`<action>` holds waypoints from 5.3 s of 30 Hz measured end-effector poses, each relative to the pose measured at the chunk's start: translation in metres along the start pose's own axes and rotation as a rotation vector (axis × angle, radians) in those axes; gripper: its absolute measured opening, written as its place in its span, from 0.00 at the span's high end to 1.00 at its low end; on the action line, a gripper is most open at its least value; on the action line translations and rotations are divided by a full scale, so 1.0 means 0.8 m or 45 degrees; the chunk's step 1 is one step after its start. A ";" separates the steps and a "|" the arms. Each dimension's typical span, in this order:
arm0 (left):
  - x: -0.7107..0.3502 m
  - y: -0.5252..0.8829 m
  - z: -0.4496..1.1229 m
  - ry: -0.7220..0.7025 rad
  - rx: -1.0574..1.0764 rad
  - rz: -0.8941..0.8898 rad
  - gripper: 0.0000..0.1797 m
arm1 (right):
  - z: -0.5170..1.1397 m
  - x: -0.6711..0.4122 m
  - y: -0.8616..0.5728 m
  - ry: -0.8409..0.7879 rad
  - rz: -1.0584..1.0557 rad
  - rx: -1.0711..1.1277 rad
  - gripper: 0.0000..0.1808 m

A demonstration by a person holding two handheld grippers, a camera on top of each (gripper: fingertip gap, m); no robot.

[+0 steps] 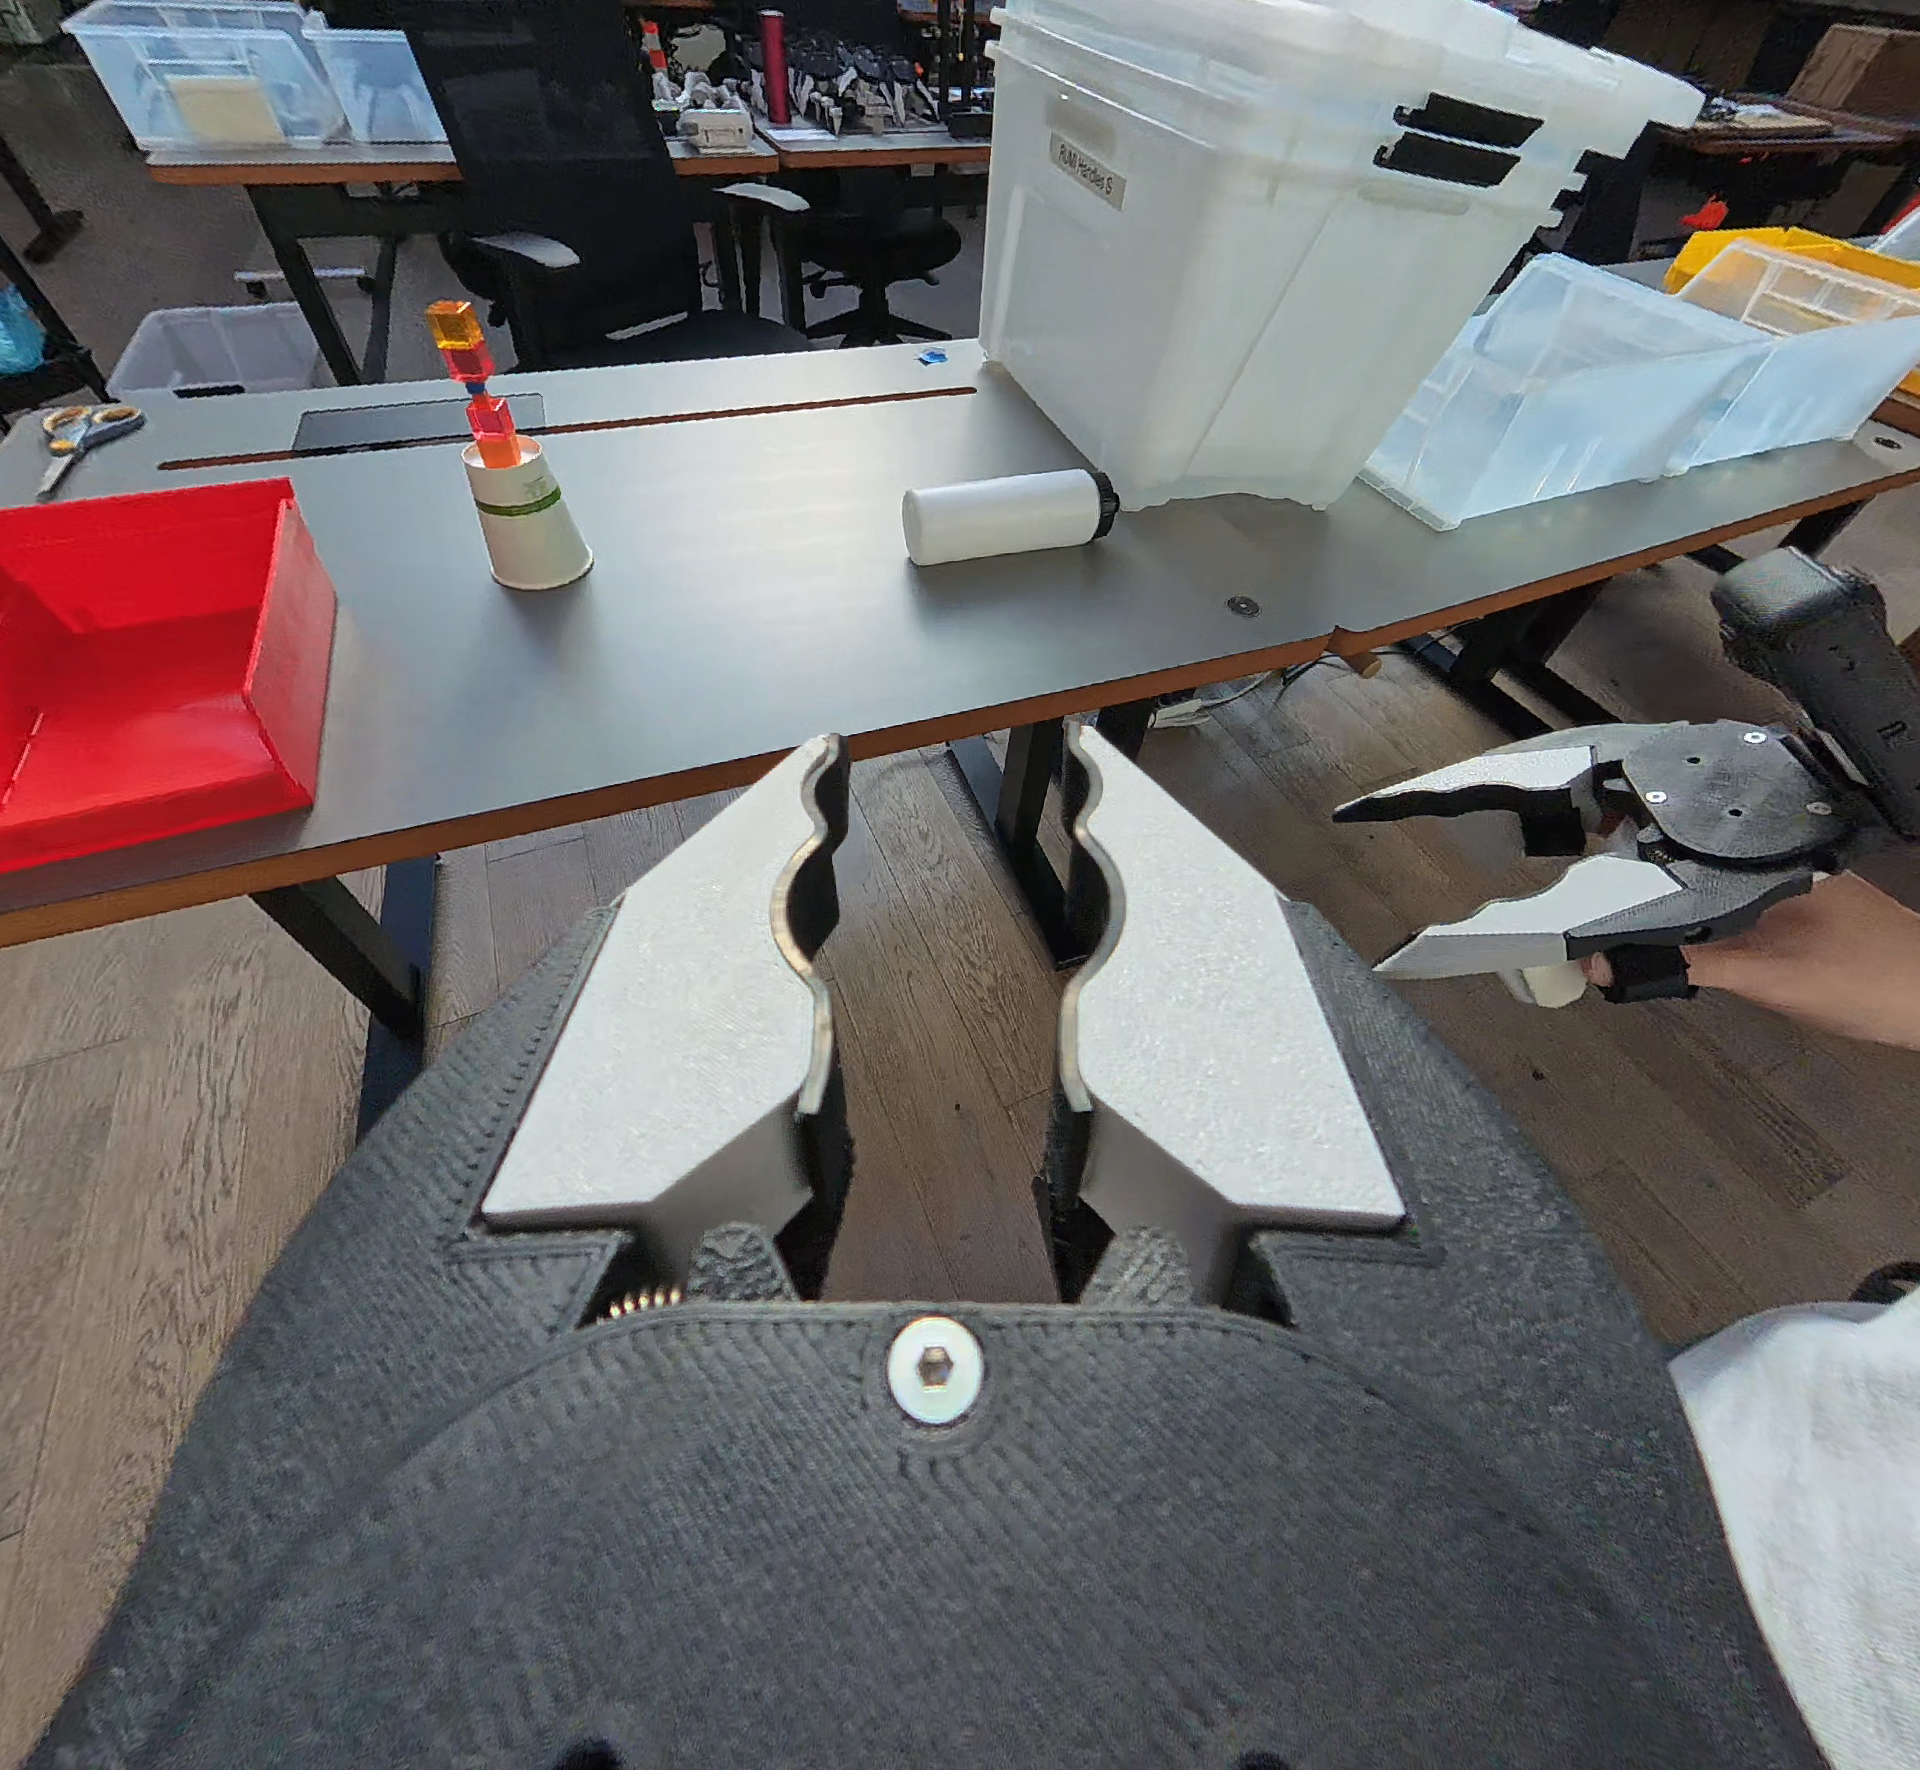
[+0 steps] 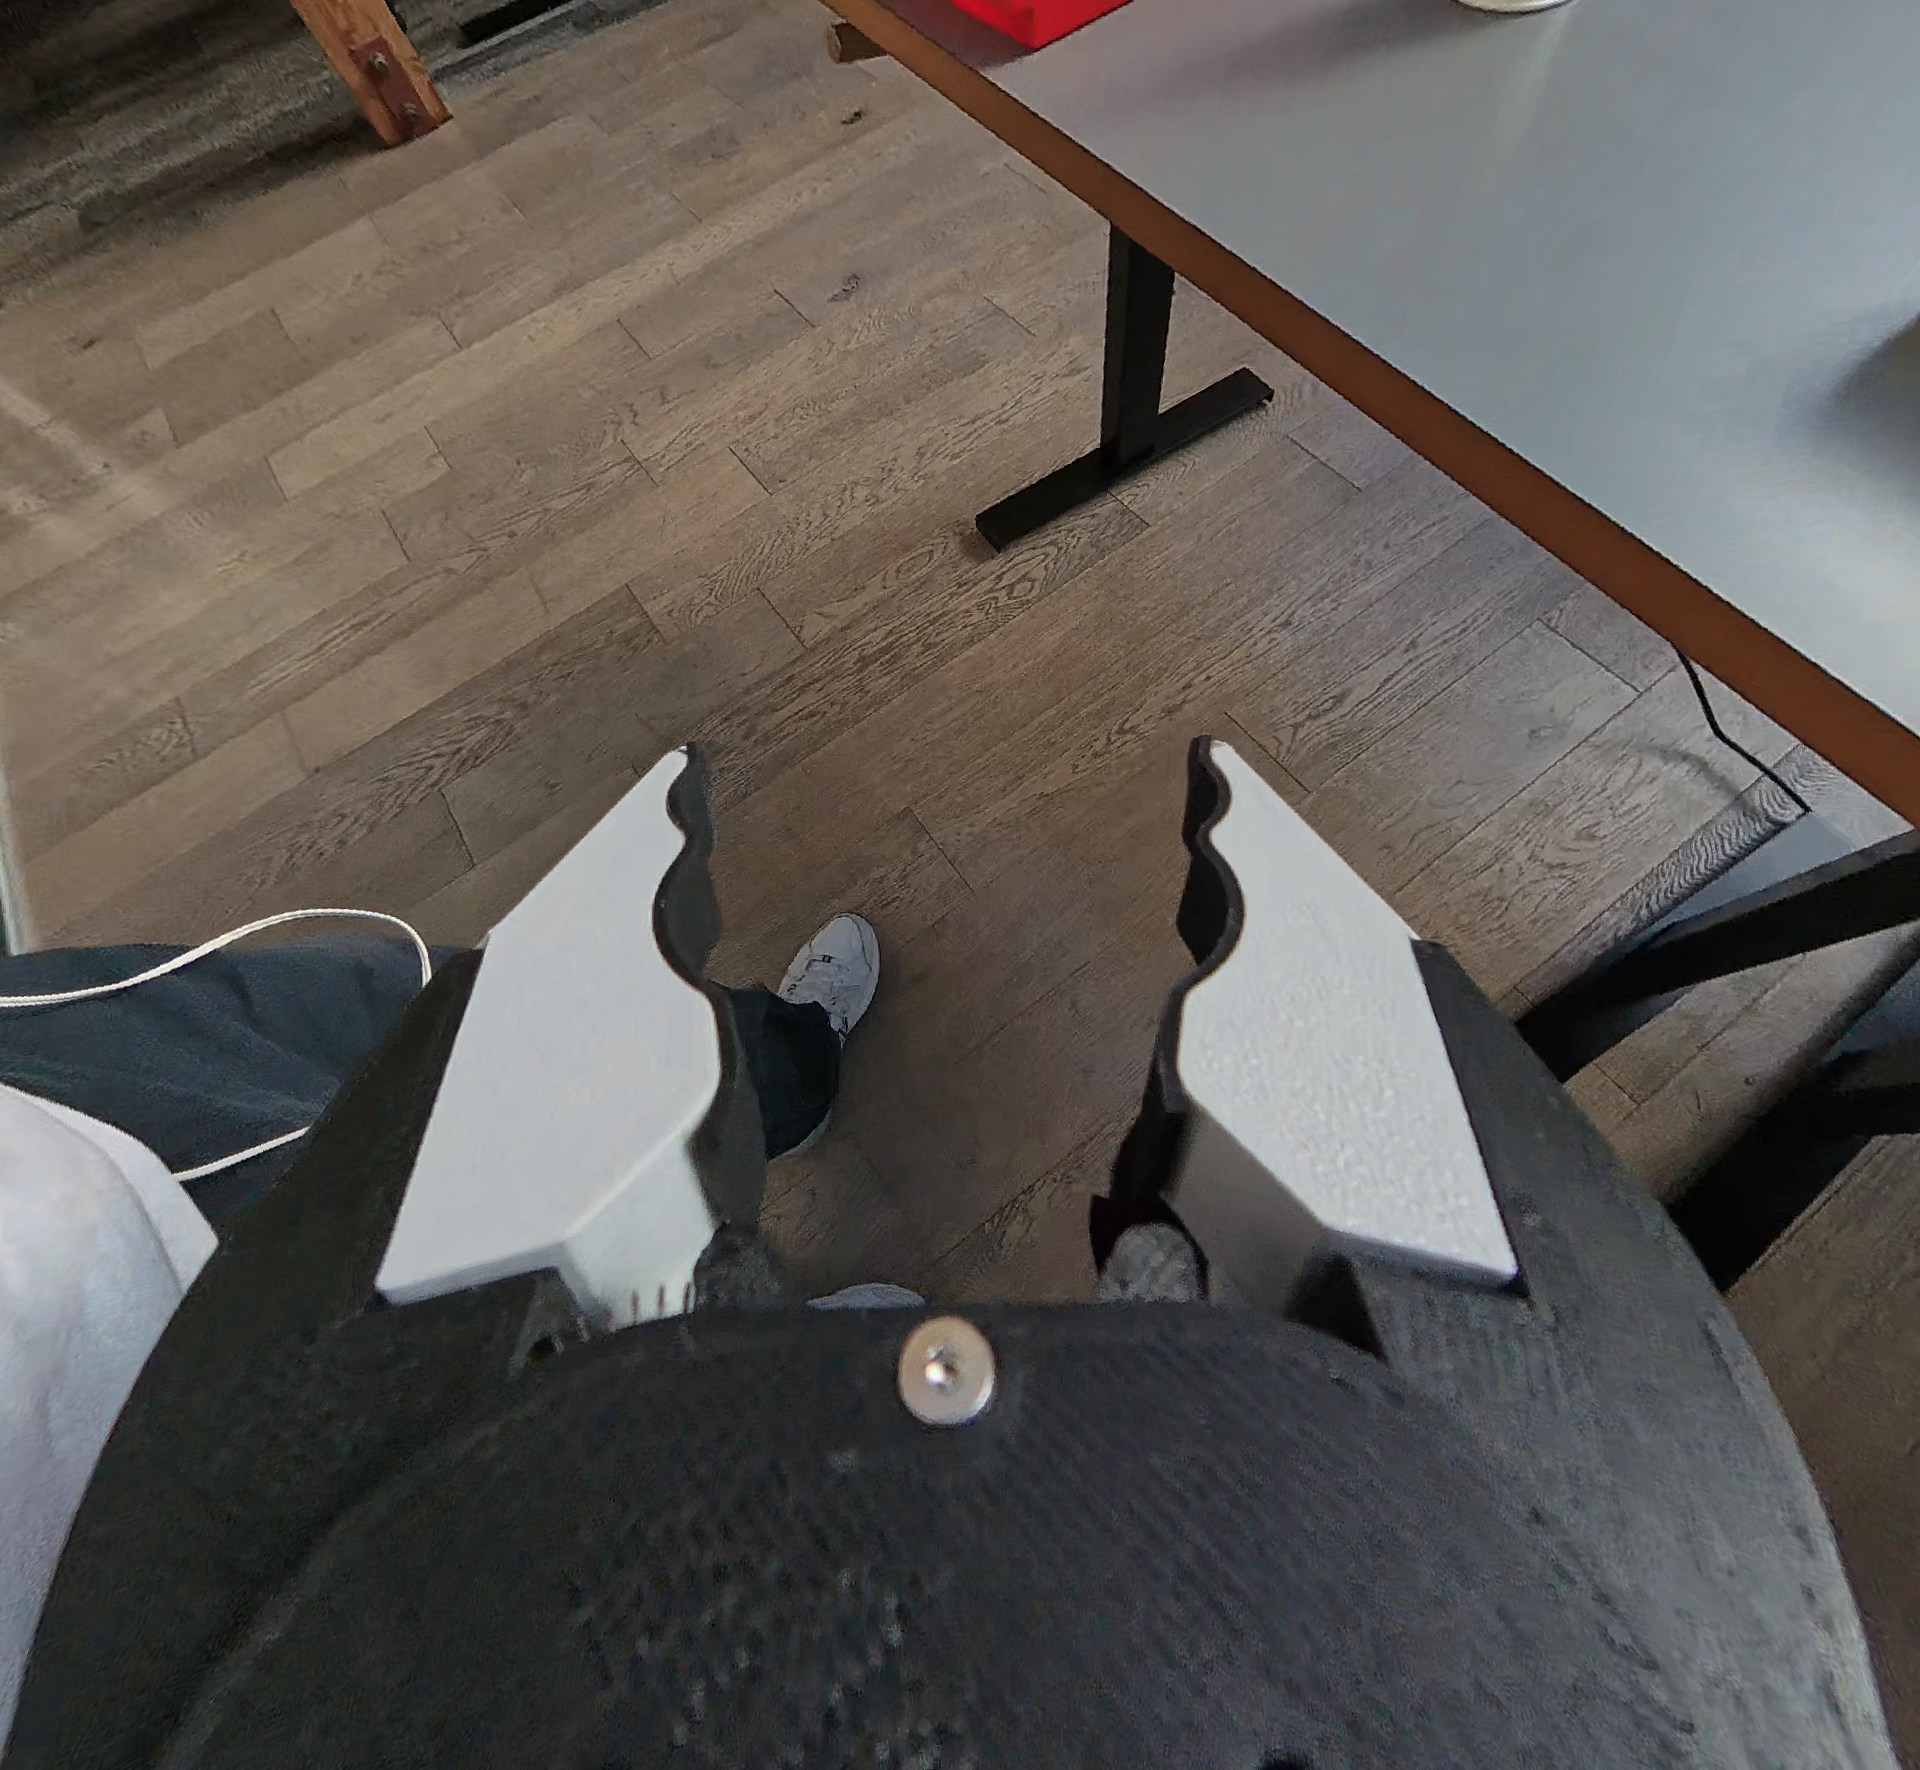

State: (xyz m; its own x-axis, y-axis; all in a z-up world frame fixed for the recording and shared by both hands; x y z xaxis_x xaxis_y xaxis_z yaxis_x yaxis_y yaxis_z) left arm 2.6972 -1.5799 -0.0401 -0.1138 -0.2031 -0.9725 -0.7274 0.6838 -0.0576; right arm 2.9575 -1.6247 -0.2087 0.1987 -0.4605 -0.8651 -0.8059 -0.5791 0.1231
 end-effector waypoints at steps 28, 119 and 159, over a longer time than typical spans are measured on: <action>0.000 0.343 0.142 0.030 0.345 -0.312 0.79 | 0.353 -0.188 -0.080 -0.087 0.033 0.138 0.61; 0.135 0.727 0.396 0.975 -0.169 -0.537 0.71 | 0.853 -0.461 -0.194 0.543 -0.107 -0.553 0.79; 0.041 0.507 0.787 0.795 1.398 0.868 0.75 | 0.428 -0.318 -0.349 0.010 0.321 0.437 0.95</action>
State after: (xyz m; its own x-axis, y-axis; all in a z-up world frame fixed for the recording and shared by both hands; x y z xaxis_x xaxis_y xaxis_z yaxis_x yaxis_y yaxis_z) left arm 2.8244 -0.8683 -0.2377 -0.7036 0.3067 -0.6410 0.4374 0.8979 -0.0505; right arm 2.9413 -1.1156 -0.1898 -0.0255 -0.5647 -0.8249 -0.9685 -0.1904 0.1602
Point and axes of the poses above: each gripper's, where its closed fingertips meet, z out along the fingers, x out of its underside, y = z × x across the jaws, the point moved 6 cm from there along -z, back along the fingers, and after that the axes turned 3 degrees about -y, right-handed, at the moved point
